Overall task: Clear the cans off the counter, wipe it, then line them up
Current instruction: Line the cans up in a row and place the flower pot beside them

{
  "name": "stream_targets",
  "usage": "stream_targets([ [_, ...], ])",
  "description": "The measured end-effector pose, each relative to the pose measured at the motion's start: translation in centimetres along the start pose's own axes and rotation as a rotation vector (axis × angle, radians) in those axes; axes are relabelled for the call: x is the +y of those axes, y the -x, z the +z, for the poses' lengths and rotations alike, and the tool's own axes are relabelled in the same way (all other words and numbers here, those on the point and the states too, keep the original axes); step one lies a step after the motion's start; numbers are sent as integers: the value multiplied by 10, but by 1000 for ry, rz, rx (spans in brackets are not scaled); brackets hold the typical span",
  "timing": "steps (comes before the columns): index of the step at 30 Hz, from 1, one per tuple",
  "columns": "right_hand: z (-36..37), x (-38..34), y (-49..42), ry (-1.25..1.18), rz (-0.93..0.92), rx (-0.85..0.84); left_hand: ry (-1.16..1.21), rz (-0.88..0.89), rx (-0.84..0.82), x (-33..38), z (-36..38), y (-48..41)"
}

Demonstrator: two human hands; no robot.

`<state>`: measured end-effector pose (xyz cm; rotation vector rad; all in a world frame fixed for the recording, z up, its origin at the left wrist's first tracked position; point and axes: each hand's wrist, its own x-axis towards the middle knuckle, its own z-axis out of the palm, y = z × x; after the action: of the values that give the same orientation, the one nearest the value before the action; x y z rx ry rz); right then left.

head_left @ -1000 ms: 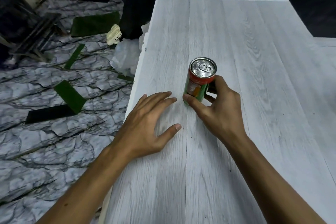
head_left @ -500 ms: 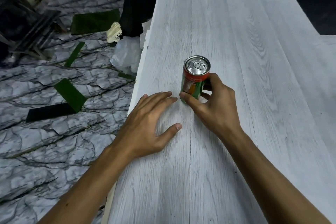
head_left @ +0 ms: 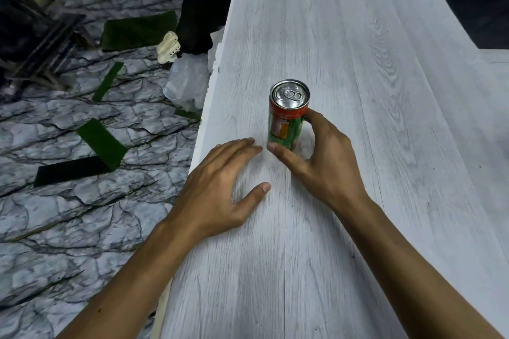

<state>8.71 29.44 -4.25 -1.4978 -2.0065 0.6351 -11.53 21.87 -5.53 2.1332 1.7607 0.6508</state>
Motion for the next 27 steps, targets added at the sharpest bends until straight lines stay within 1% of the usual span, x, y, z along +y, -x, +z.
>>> stream_targets([
  [8, -18, 1, 19, 211, 21, -210, -40, -8, 1, 8, -2, -1],
  [13, -38, 7, 40, 281, -30, -289, -18, -5, -21, 23, 1, 6],
  [22, -74, 11, 79, 357, -181, -341, -2, -2, -24, 61, 4, 21],
  [27, -85, 21, 104, 370, -196, -346, 8, 10, -53, 82, 10, 35],
])
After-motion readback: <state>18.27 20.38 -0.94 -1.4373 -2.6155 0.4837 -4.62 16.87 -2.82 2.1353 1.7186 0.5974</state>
